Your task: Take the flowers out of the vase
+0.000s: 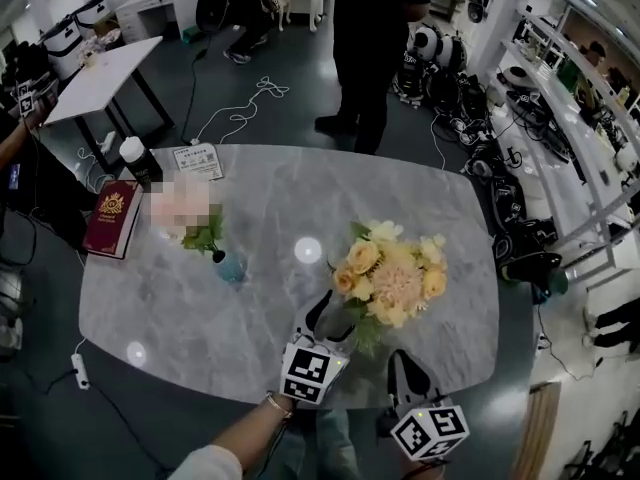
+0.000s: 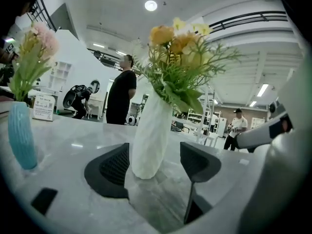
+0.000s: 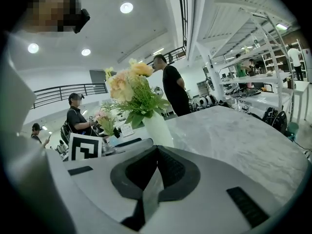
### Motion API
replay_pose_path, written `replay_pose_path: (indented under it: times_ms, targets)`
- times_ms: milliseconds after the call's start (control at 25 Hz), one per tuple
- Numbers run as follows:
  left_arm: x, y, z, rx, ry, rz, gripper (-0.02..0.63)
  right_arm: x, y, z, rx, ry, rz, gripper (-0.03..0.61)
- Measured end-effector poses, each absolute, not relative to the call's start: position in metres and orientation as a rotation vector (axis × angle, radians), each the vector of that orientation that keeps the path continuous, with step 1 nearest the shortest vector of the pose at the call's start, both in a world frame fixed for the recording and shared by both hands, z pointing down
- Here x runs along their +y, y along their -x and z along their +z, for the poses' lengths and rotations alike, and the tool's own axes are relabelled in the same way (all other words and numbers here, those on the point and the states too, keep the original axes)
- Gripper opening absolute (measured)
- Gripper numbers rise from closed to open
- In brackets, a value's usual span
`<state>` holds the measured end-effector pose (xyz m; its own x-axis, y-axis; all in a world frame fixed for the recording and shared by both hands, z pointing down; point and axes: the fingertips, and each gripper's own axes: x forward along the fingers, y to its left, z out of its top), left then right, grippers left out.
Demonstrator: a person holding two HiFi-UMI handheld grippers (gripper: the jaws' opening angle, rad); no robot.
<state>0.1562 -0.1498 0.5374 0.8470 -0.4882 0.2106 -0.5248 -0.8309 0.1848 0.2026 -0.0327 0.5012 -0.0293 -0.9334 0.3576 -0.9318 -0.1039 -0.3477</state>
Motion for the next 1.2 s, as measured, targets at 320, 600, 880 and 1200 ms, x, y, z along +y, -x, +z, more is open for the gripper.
replay_pose_path:
  times_ms: [320, 600, 880, 1200]
  targets:
    - [-0.183, -0.182, 0.544, -0.744, -2.839, 0.163, 0.344, -0.044, -0.195, 0.511, 2.140, 2.148, -0.805, 0.005]
    - [-0.179, -0.195, 0.550, -0.650, -2.854, 0.193, 0.342, -0.047, -0.199, 0.512, 2.129, 2.132, -0.809, 0.005]
    - [-0.182, -0.195, 0.553, -0.649, -2.874, 0.199, 0.334, -0.056, -0.197, 0.515, 2.160, 2.143, -0.779, 0.005]
    - [-0.183, -0.196, 0.553, -0.647, -2.888, 0.194, 0.314, -0.062, -0.201, 0.515, 2.162, 2.137, -0.772, 0.005]
